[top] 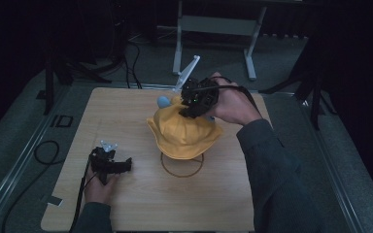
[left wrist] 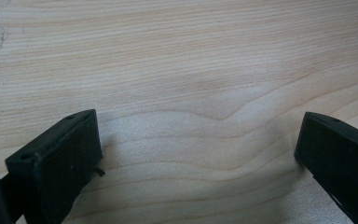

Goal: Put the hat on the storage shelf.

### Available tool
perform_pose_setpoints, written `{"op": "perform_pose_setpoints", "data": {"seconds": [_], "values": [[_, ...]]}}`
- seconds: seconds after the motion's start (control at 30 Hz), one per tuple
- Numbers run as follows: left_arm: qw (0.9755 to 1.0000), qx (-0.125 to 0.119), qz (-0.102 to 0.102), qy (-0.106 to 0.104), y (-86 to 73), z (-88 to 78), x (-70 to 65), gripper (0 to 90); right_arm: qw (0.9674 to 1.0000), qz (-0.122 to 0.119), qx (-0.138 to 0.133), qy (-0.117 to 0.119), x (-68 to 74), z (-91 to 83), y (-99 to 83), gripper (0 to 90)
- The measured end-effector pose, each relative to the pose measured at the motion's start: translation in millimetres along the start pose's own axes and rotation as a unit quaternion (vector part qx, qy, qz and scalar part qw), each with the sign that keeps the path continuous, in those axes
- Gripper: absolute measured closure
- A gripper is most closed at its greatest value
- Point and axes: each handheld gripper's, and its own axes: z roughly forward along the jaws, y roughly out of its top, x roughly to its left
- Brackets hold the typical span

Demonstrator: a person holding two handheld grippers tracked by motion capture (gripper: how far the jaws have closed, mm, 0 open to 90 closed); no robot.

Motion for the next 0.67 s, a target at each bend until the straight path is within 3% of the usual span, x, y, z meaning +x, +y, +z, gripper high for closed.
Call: {"op": "perform_pose_setpoints", "data": {"seconds": [0.13,0.2,0.43,0.53,0.67], "values": [[1.0000,0.000,0.000,0.000,0.0,0.0,0.0,0.4,0.9999,0.007,0.005,-0.006,-0.5,-2.0,-2.6,51.1],[1.0000,0.000,0.000,0.000,0.0,0.0,0.0,0.4,0.9998,-0.001,0.002,-0.019,1.1,-4.2,-3.4,42.8],[1.0000,0.000,0.000,0.000,0.0,0.0,0.0,0.4,0.9988,0.009,0.008,-0.048,0.8,-8.4,-6.9,18.3],[1.0000,0.000,0.000,0.000,0.0,0.0,0.0,0.4,0.9982,0.029,-0.010,-0.051,-3.9,-11.8,-15.2,13.8],[1.0000,0.000,0.001,0.000,0.0,0.0,0.1,0.3,0.9970,0.035,-0.001,-0.069,-5.3,-15.5,-23.4,10.6]]}}
